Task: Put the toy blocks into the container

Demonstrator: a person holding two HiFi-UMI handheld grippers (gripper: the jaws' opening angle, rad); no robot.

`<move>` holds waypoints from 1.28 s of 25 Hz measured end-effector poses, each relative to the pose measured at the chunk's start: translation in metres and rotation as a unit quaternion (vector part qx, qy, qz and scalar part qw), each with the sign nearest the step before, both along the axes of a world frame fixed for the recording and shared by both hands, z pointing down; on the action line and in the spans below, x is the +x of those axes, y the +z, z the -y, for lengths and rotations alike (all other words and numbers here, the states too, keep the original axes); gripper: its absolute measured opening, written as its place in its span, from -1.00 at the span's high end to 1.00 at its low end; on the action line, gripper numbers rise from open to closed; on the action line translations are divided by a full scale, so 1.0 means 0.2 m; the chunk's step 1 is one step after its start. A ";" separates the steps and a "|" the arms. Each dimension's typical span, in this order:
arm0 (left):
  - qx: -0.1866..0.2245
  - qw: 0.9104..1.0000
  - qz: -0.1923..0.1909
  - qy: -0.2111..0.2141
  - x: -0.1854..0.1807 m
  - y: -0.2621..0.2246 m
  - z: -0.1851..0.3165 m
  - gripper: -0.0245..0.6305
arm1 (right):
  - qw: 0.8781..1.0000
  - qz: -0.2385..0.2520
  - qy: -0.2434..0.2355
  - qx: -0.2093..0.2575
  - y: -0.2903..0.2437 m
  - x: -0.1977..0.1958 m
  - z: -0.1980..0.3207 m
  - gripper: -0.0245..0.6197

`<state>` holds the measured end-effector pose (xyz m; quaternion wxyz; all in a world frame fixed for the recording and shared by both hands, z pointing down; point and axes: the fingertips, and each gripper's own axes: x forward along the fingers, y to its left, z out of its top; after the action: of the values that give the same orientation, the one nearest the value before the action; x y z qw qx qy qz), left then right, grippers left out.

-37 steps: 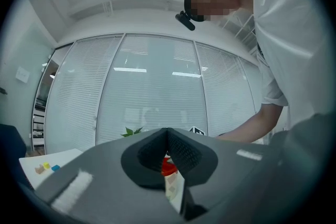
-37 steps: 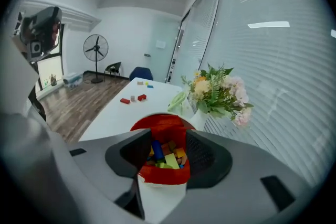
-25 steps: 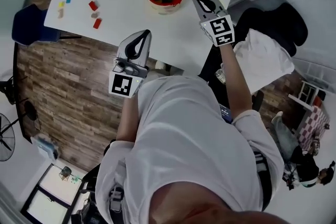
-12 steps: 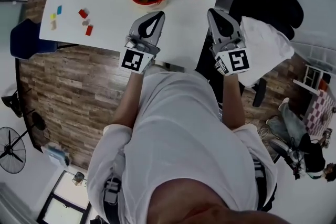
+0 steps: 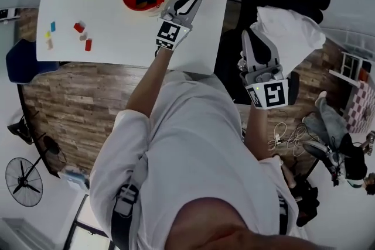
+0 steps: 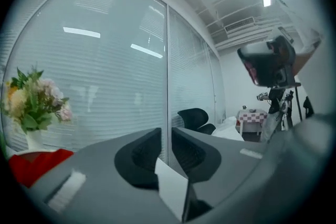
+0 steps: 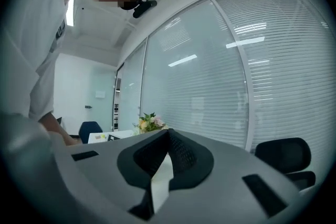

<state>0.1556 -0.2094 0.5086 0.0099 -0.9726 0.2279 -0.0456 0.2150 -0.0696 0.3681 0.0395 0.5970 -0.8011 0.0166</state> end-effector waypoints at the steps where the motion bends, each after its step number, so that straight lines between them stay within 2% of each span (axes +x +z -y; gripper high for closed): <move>1: -0.005 1.000 0.010 0.004 0.05 0.06 0.03 0.71 | 1.000 -0.001 0.005 -0.005 0.01 0.02 -0.01 0.92; 4: -0.017 0.999 0.042 0.001 0.17 0.26 0.14 0.39 | 1.000 -0.002 0.013 -0.018 0.02 0.07 -0.04 0.92; 8: -0.042 0.995 0.093 -0.009 0.30 0.57 0.28 0.17 | 1.000 -0.008 0.010 -0.028 0.00 0.11 -0.03 0.92; 11: -0.057 0.988 0.144 -0.022 0.37 0.78 0.37 0.02 | 0.999 -0.008 0.007 -0.033 -0.01 0.12 -0.02 0.92; 13: -0.066 0.983 0.170 -0.036 0.40 0.89 0.43 -0.01 | 0.999 -0.004 0.005 -0.034 -0.01 0.13 -0.01 0.92; 16: -0.083 0.975 0.203 -0.044 0.43 1.01 0.50 -0.01 | 0.999 0.001 0.004 -0.040 0.01 0.13 0.01 0.92; 21: -0.105 0.962 0.251 -0.024 0.49 1.17 0.50 0.03 | 0.999 0.008 0.015 -0.047 0.04 0.17 0.01 0.92; 23: -0.103 0.957 0.268 -0.024 0.49 1.22 0.50 0.18 | 0.999 0.010 0.022 -0.047 0.04 0.20 0.01 0.92; 24: -0.097 0.956 0.275 -0.025 0.48 1.23 0.50 0.36 | 0.999 0.010 0.025 -0.047 0.04 0.21 0.01 0.92; 28: -0.088 0.958 0.272 -0.021 0.47 1.22 0.50 0.41 | 0.998 0.015 0.038 -0.044 0.02 0.26 0.01 0.92; 32: -0.091 0.968 0.234 -0.020 0.43 1.12 0.48 0.42 | 0.998 0.015 0.038 -0.040 0.01 0.26 0.02 0.92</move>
<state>0.2419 -0.3056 0.7335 -0.0260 -0.9269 0.2333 -0.2930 0.2672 -0.0746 0.3704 0.0506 0.6250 -0.7768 0.0592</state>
